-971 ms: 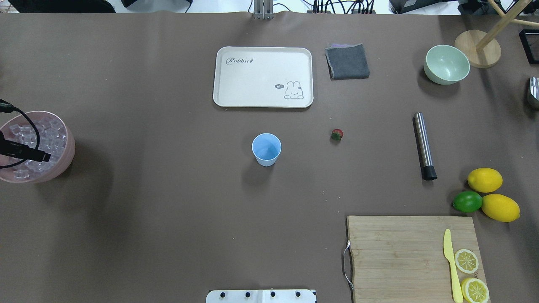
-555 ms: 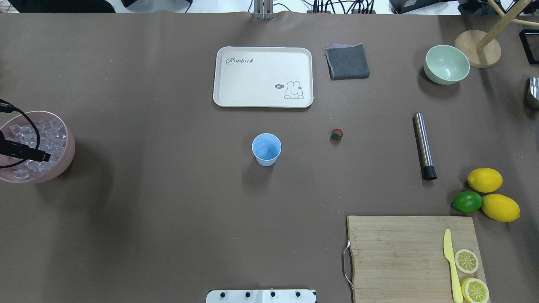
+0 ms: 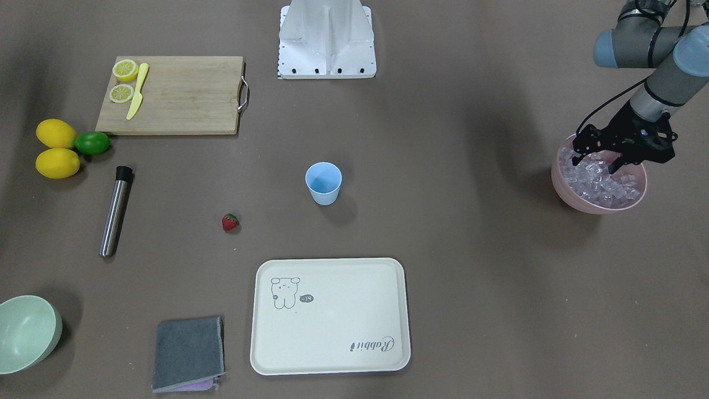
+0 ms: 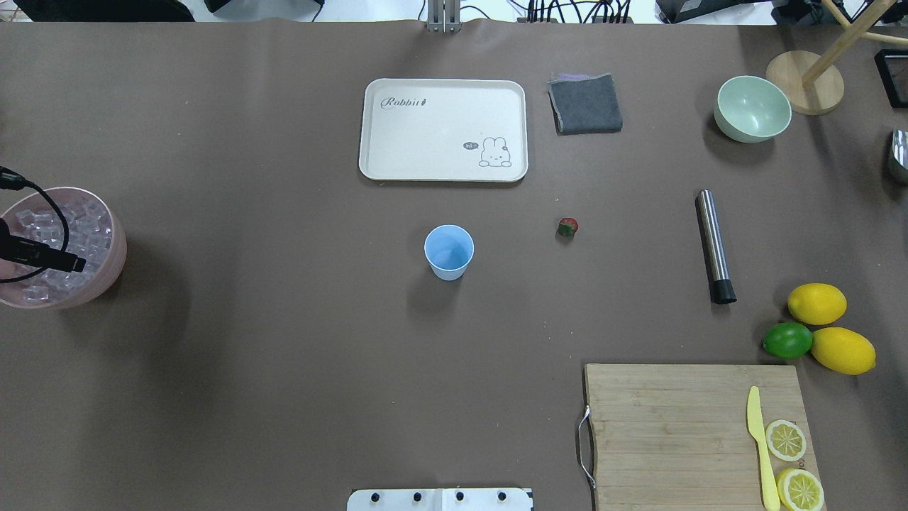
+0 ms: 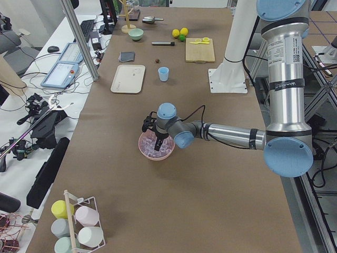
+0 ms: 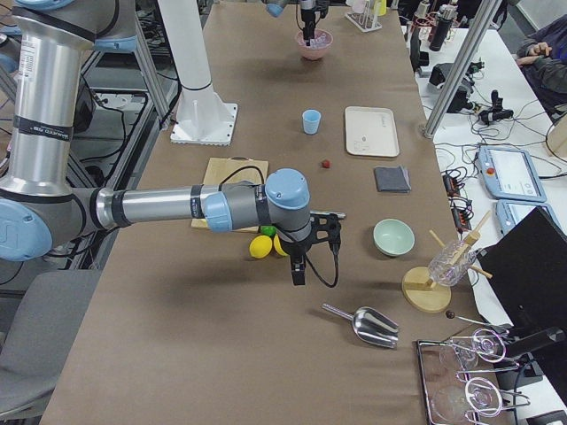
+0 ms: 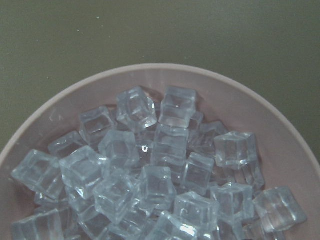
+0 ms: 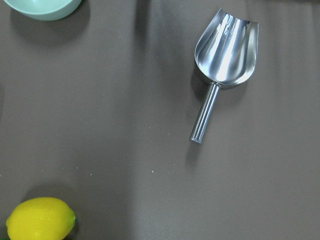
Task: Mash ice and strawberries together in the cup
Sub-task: 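Lower the left gripper into the ice cubes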
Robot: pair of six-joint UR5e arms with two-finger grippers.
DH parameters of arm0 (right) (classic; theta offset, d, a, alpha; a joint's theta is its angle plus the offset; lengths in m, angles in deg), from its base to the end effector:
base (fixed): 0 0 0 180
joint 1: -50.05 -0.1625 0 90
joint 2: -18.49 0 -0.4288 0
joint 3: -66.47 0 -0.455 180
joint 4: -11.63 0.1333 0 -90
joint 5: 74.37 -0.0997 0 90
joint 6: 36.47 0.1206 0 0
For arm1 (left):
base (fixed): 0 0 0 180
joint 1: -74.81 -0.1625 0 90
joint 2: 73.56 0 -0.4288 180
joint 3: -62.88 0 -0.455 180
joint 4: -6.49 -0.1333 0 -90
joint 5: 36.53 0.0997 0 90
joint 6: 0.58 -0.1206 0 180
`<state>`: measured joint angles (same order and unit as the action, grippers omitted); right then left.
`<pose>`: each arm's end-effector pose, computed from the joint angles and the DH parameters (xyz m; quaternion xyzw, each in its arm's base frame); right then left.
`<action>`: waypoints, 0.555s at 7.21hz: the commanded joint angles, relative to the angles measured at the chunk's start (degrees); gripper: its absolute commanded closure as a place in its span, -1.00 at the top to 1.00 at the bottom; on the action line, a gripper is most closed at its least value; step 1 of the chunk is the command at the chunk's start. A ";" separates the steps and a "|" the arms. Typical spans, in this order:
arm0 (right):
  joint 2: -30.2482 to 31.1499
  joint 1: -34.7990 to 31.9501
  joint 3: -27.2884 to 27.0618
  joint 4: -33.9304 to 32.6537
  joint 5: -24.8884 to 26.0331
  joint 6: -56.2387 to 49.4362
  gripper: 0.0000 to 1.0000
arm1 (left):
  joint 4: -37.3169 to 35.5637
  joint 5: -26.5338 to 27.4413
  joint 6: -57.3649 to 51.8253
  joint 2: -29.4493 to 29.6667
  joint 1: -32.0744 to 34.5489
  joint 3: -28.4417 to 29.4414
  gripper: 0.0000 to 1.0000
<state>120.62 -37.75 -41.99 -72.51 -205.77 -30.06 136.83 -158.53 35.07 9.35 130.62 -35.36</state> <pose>0.0351 -0.4804 0.5989 0.0727 -0.3579 -0.0033 0.9309 0.2485 -0.4893 0.5895 0.1316 0.4063 0.0862 0.9001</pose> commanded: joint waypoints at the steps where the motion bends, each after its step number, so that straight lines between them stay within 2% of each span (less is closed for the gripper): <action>1: -0.09 0.00 0.17 0.03 0.00 0.00 1.00 | 0.00 0.00 0.03 0.06 0.00 0.15 0.79; 4: -0.09 0.00 0.26 0.03 0.00 0.00 1.00 | 0.09 0.00 -0.06 0.32 0.00 0.06 0.56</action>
<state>120.54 -37.75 -41.76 -72.48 -205.77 -30.06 136.85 -158.53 35.08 9.54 130.62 -35.28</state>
